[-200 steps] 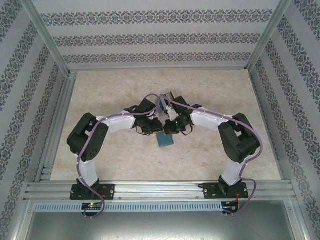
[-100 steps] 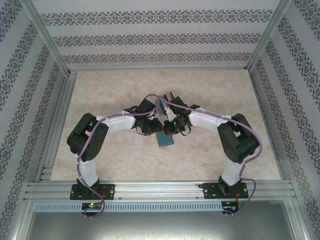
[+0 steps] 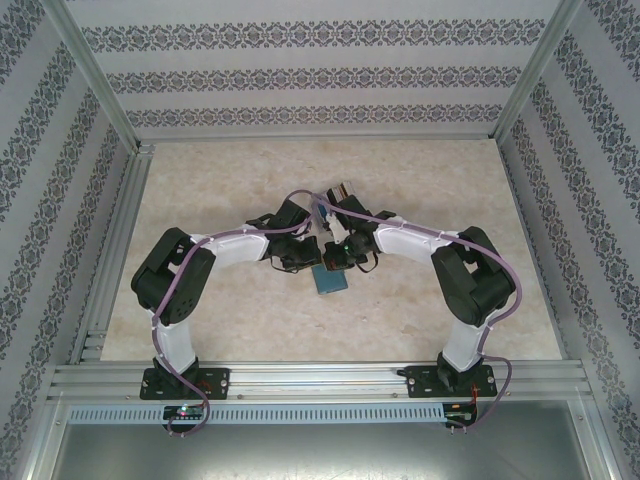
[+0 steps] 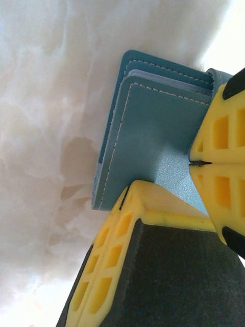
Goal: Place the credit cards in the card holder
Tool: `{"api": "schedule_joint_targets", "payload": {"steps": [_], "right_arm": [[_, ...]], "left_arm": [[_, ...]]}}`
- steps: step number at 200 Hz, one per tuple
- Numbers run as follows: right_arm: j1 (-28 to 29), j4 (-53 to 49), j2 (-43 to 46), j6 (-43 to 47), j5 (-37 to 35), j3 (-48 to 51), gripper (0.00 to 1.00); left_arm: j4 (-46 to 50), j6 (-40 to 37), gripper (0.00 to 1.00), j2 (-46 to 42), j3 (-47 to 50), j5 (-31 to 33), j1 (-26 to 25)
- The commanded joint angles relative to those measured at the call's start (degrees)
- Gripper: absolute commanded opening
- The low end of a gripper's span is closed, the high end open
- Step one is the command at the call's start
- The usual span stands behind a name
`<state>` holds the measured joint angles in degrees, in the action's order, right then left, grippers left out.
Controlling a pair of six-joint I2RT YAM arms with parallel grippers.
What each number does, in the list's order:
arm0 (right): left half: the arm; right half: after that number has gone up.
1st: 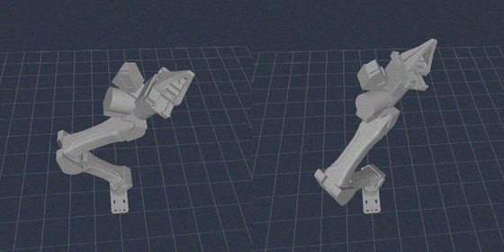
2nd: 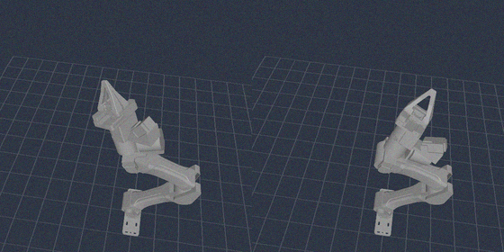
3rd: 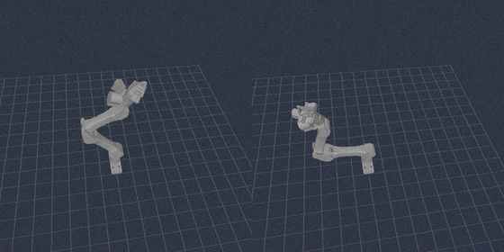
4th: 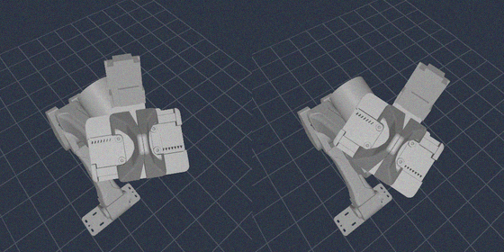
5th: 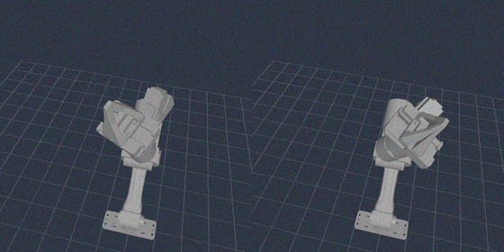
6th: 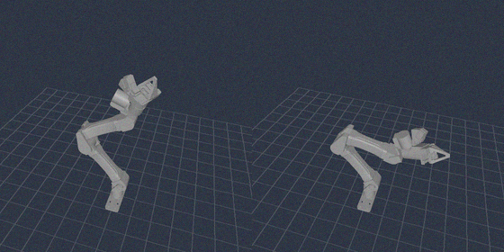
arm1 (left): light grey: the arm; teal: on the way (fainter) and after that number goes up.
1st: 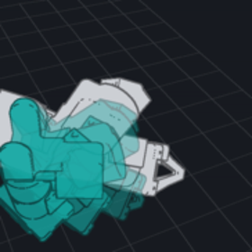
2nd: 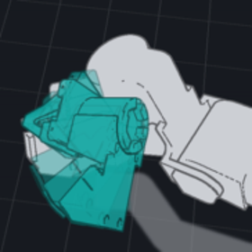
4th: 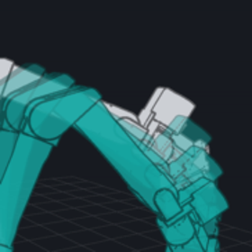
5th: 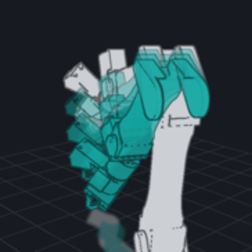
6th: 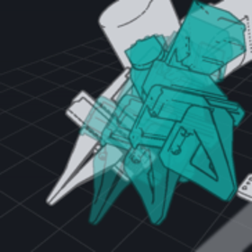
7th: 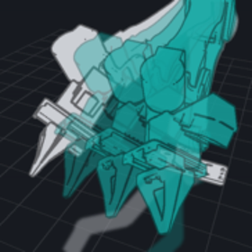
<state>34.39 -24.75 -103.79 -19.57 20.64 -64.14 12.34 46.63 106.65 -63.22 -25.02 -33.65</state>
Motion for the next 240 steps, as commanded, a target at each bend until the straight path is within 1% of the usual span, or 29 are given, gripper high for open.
{"api": "schedule_joint_targets", "payload": {"steps": [1,39,68,94,132,179,216,240], "right_arm": [[1.7,-1.9,-4.0,0.3,-3.5,0.8,0.04],[1.9,-2.2,-2.1,0.3,-3.9,2.9,0.03],[2.5,-1.7,-0.3,-0.2,-5.6,5.9,0.03],[3.6,2.3,1.7,-3.3,-7.0,10.8,0.03],[7.4,7.8,2.3,-8.1,-12.9,16.1,0.02],[9.3,11.7,2.7,-11.3,-15.1,21.1,0.01],[9.4,10.3,2.9,-10.7,-14.8,19.7,0.02],[9.3,8.2,3.1,-9.7,-14.9,16.1,0.03]], "left_arm": [[1.9,0.7,0.09,-0.1,2.1,1.0,-0.8],[2.3,0.4,0.09,-0.1,1.9,1.2,-0.8],[2.5,0.3,0.09,0.0,1.9,1.6,-0.8],[3.0,-0.4,0.08,0.4,1.9,2.7,-0.7],[3.3,-1.0,0.08,1.0,2.2,3.7,-0.5],[3.6,-1.4,0.08,0.4,2.7,3.7,-0.5],[3.0,-1.3,0.09,-1.3,3.6,4.2,-0.5],[3.3,-1.9,0.16,-3.7,3.8,5.5,-0.4]]}}
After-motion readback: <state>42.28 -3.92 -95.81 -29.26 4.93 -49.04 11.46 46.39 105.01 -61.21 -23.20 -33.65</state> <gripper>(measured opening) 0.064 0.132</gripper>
